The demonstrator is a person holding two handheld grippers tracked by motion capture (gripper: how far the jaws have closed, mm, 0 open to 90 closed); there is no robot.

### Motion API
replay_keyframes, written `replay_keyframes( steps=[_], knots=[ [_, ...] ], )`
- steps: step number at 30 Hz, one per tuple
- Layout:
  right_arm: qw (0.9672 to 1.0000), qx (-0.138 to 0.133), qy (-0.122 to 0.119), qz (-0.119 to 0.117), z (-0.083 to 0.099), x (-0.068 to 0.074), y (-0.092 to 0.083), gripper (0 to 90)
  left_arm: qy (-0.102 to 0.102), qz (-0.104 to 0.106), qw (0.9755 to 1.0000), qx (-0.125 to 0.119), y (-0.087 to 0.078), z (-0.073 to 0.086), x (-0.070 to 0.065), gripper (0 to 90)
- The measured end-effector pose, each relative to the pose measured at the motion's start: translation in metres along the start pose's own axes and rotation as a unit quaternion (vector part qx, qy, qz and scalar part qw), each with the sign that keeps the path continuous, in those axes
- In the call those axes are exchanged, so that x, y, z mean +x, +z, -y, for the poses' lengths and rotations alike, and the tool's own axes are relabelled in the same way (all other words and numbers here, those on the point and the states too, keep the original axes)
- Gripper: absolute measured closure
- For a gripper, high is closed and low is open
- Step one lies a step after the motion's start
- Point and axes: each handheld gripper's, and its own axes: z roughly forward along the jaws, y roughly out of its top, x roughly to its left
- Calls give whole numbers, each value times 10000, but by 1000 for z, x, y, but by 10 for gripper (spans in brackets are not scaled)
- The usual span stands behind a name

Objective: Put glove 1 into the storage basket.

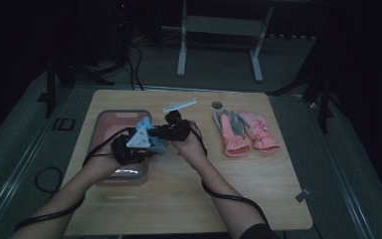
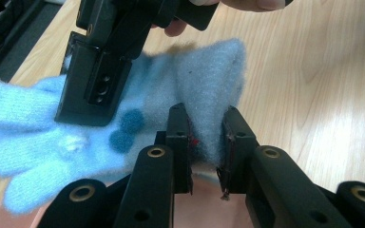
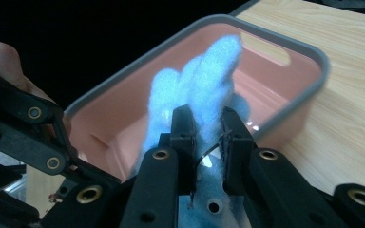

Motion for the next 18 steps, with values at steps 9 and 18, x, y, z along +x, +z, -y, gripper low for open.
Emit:
replay_keyframes(
  steps=[9,18],
  knots=[
    [9997,94,-23,-239,-13,16,38,792,-157,-61,9996,244,-18,31,10,776],
    [9987,235,-8,-452,-18,28,77,792,-297,58,9988,386,-30,64,20,776]
  ],
)
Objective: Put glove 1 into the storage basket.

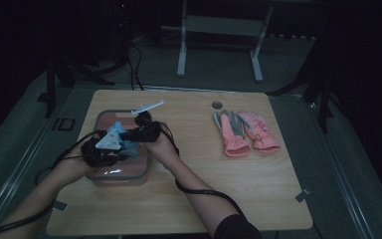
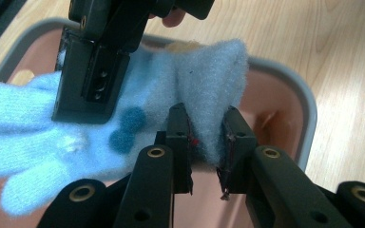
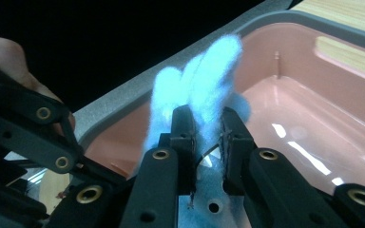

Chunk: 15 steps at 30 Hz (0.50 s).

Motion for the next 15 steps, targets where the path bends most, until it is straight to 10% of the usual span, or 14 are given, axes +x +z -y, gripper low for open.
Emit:
replay_keyframes(
  steps=[15],
  knots=[
    [9985,276,415,225,12,-24,21,757,-54,375,9986,358,36,9,21,775]
  ],
)
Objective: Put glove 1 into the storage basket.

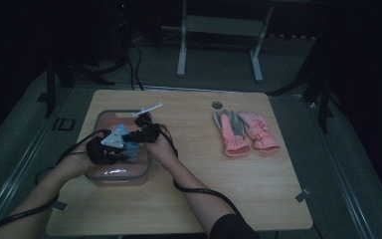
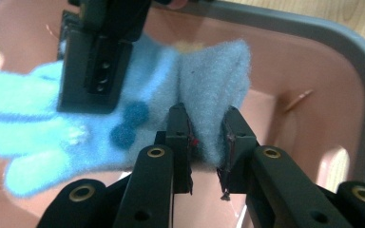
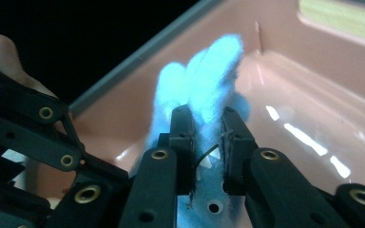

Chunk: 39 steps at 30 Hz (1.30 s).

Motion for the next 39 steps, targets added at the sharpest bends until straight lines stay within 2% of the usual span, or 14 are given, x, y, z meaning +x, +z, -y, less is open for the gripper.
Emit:
replay_keyframes(
  steps=[2,4,8,12,14,16,20,22,23,24,25,33,36,39],
  knots=[
    [9998,12,182,-102,0,-4,0,662,13,-5,9999,122,6,0,4,774],
    [9998,-58,103,184,-1,-2,-4,531,-37,105,9996,267,14,0,8,773],
    [9996,-34,143,221,0,-5,-11,441,-84,205,9987,450,23,1,11,769],
    [9996,-105,125,249,4,-6,-18,398,3,207,9972,725,32,0,9,746],
    [9995,-134,128,255,5,-6,-19,389,-13,175,9968,786,33,0,9,693],
    [9995,-155,105,261,8,-6,-24,332,-122,176,9959,878,33,-1,6,575],
    [9998,-187,-56,50,13,-3,-36,235,-514,-26,9977,450,22,-1,4,358],
    [9995,-300,-78,-70,15,-1,-44,224,-753,-54,9969,239,14,-2,3,241],
    [9995,-300,-78,-70,15,-1,-44,224,-753,-54,9969,239,14,-2,3,219],
    [9993,-323,-154,-114,16,1,-48,206,-753,-54,9969,239,14,-2,3,219],
    [9990,-332,-282,-90,17,4,-54,199,-890,33,9960,43,7,-8,-1,147],
    [9980,-323,-525,128,26,5,-84,181,-973,301,9946,-215,5,-37,-19,85],
    [9977,-388,-527,202,33,0,-97,181,-787,239,9960,-345,6,-49,-29,85],
    [9973,-445,-533,242,38,-4,-106,182,-720,319,9959,-448,8,-55,-34,85]
  ],
)
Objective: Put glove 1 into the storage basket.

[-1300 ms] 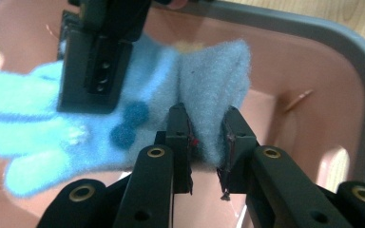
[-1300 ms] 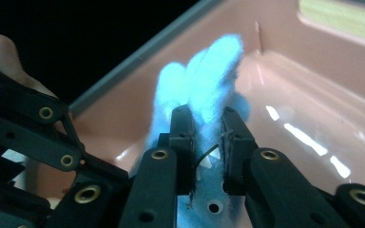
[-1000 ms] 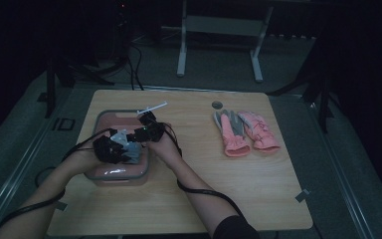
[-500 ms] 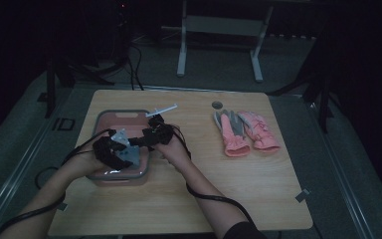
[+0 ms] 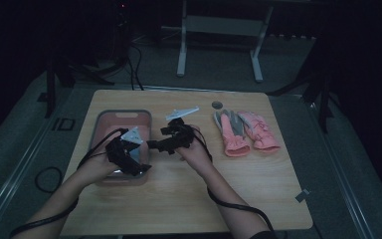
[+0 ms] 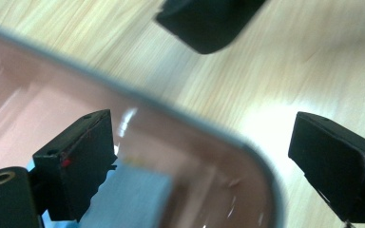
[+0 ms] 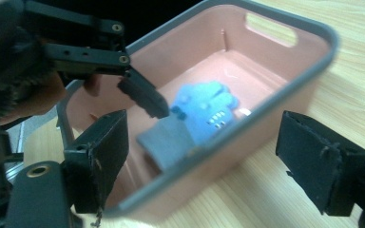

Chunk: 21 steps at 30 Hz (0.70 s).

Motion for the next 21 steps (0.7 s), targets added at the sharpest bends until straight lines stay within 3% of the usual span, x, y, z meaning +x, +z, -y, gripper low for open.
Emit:
replay_keyframes(
  steps=[1,4,5,11,16,20,21],
  knots=[
    [10000,-33,42,32,6,-6,-11,185,90,-4,9999,-104,2,-5,-6,85],
    [9999,-84,86,115,12,-11,-19,187,150,163,9996,-162,3,-10,-13,85],
    [9996,-151,115,213,19,-16,-30,187,264,187,9992,-219,5,-16,-21,83],
    [9989,-185,108,417,36,-27,-49,186,424,527,9971,-349,17,-33,-44,64],
    [9988,-102,60,473,48,-34,-61,180,642,669,9955,-196,31,-42,-62,64],
    [9983,-142,75,563,53,-37,-71,172,627,814,9947,-103,41,-44,-72,18],
    [9981,-111,147,593,56,-40,-76,171,618,976,9932,-116,48,-44,-78,18]
  ],
)
